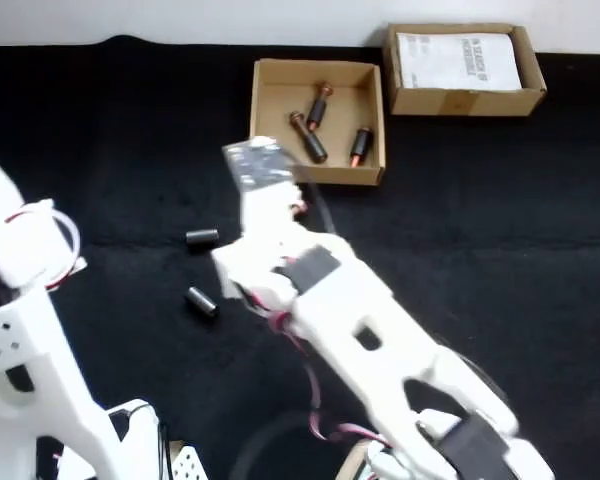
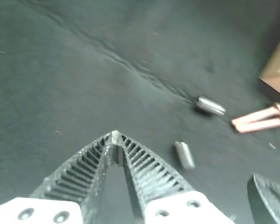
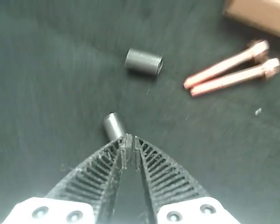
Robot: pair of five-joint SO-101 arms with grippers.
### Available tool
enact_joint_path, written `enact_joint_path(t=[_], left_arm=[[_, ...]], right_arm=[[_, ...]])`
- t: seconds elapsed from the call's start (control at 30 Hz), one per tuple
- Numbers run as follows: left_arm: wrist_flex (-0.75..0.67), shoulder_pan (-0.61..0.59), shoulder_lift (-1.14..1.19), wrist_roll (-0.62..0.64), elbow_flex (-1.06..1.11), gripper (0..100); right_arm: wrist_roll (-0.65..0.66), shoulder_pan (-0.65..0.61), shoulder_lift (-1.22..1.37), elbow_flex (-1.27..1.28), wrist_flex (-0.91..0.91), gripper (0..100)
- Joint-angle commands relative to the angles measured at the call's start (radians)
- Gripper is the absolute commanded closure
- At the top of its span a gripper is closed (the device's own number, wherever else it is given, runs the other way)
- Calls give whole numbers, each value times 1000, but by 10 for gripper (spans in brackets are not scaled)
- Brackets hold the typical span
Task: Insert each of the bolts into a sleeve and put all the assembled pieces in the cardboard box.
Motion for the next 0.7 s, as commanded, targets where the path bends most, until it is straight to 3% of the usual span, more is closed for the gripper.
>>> enact_joint_path(t=[0.0, 0.3, 0.47, 0.67], left_arm=[[-81, -111, -99, -54, 119, 992], [-224, -251, -401, -160, 429, 992], [-264, -257, -607, -203, 602, 992], [-264, -251, -812, -222, 803, 992]], right_arm=[[64, -59, 183, -263, 203, 992], [195, -116, 556, -765, 518, 988], [195, -143, 700, -978, 661, 872], [193, -148, 791, -1095, 687, 853]])
